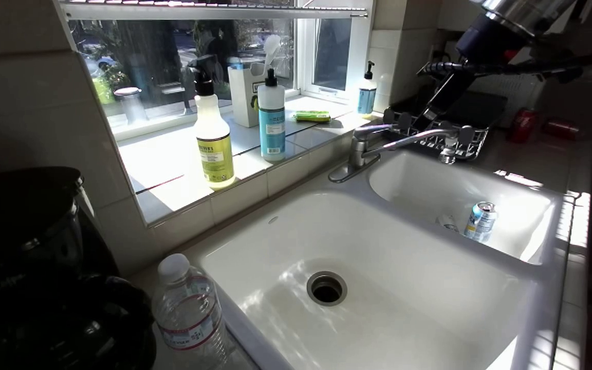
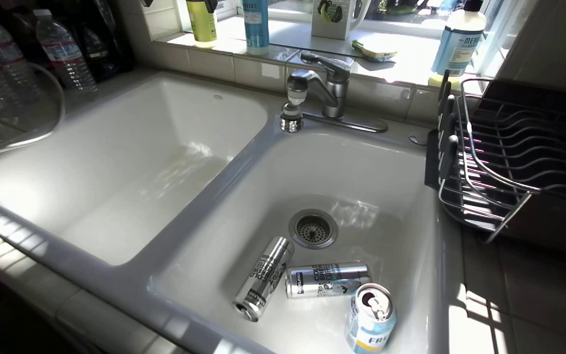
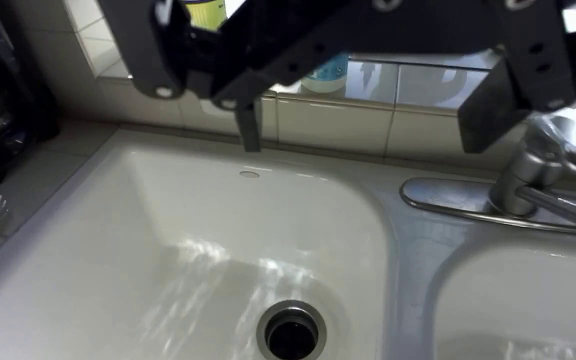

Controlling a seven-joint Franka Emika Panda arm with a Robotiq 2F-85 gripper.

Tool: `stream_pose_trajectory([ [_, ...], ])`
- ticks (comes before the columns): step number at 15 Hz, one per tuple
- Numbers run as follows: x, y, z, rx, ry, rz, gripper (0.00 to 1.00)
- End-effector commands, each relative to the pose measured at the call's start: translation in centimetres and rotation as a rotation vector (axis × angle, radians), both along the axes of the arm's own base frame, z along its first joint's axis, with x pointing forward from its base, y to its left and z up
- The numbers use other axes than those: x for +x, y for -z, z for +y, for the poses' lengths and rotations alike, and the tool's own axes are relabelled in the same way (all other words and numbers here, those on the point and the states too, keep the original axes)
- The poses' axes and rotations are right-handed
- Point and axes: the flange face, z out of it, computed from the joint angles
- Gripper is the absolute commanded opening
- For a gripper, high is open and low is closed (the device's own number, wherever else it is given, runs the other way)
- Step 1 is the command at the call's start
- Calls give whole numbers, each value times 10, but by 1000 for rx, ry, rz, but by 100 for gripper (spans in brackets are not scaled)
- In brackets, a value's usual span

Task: Press the pump of the bottle with a green label

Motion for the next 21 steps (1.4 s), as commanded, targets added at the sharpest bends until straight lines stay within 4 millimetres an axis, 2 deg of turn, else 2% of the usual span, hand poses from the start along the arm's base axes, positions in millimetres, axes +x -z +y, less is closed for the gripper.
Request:
stream_pose_trajectory([
  [1, 27, -11, 27, 40, -151, -115, 100],
  [6, 58, -18, 58, 123, -343, -288, 100],
  [7, 42, -19, 51, 92, -279, -247, 100],
  [10, 54, -17, 59, 111, -334, -272, 100],
  [16, 57, -19, 58, 111, -335, -276, 100],
  [21, 86, -8, 56, 130, -420, -348, 100],
])
